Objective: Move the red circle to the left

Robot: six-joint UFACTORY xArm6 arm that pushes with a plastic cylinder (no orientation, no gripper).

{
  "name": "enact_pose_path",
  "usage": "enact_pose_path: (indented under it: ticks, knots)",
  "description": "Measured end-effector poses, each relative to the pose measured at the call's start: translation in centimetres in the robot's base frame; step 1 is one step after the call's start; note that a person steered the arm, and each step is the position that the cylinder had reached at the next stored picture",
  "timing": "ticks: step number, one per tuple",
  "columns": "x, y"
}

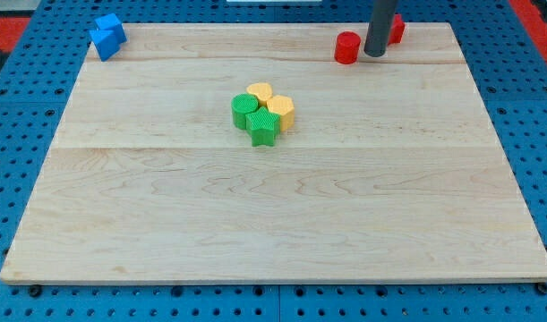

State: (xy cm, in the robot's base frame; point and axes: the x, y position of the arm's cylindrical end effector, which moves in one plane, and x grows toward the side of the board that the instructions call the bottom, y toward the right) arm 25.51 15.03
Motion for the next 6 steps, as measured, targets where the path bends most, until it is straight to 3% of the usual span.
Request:
enact_pose_path:
  ticks: [1,3,5,6]
  knots:
    - [-1.3,-2.2]
    - [-1.7,-13.6]
    - [-4.6,-15.5]
    - [-1.9,-18.0]
